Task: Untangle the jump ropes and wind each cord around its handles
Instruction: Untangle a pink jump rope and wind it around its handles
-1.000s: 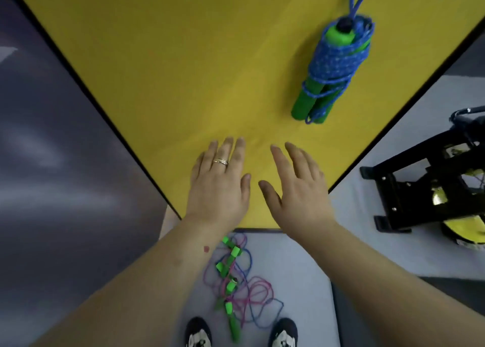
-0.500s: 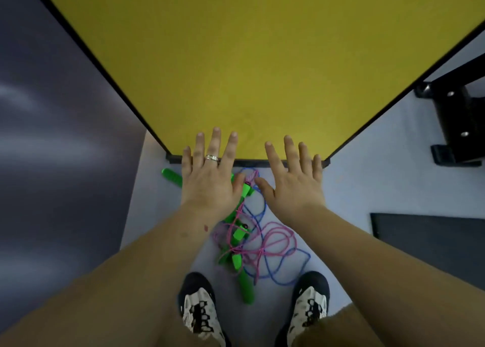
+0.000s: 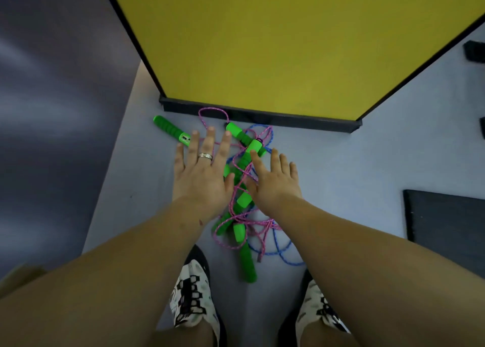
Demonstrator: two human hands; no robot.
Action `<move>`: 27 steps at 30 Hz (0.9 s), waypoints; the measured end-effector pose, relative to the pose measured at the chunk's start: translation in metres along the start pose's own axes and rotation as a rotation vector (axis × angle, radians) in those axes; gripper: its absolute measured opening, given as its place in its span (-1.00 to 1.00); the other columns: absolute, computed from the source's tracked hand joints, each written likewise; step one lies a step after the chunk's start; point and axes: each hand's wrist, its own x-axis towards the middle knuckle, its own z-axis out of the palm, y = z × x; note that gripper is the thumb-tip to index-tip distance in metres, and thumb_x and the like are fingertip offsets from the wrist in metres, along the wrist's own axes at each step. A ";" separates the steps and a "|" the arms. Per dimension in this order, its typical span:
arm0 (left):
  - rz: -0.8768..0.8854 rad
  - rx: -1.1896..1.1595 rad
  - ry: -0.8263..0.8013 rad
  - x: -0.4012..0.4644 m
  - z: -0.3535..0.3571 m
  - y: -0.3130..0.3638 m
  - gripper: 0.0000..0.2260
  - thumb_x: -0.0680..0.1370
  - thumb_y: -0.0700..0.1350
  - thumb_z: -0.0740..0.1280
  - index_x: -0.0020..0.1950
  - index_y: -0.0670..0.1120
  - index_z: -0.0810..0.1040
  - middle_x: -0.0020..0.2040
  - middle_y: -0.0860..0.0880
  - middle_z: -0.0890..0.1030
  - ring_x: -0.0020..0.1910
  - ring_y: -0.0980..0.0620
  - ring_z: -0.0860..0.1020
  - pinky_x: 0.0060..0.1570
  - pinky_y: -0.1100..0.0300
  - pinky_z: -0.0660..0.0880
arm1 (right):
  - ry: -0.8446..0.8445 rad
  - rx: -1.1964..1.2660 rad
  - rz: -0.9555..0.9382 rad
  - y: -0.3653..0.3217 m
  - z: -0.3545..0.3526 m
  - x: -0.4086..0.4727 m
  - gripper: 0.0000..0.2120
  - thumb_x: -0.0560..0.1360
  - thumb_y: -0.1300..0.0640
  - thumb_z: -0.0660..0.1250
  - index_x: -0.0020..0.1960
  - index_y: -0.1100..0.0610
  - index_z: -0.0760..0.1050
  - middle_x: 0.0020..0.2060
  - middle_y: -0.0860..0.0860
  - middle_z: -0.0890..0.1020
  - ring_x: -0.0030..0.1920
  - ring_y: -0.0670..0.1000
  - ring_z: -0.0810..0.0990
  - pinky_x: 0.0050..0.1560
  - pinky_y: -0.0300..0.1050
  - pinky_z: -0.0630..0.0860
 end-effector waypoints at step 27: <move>-0.034 -0.115 0.008 0.027 -0.025 0.008 -0.22 0.56 0.07 0.19 0.61 0.09 -0.27 0.65 -0.03 -0.13 0.61 -0.18 -0.13 0.53 -0.22 -0.06 | 0.374 1.091 0.335 -0.017 -0.043 0.069 -0.75 0.46 0.19 0.39 -0.19 0.04 0.31 -0.30 -0.01 0.47 -0.32 0.03 0.40 -0.36 -0.10 0.32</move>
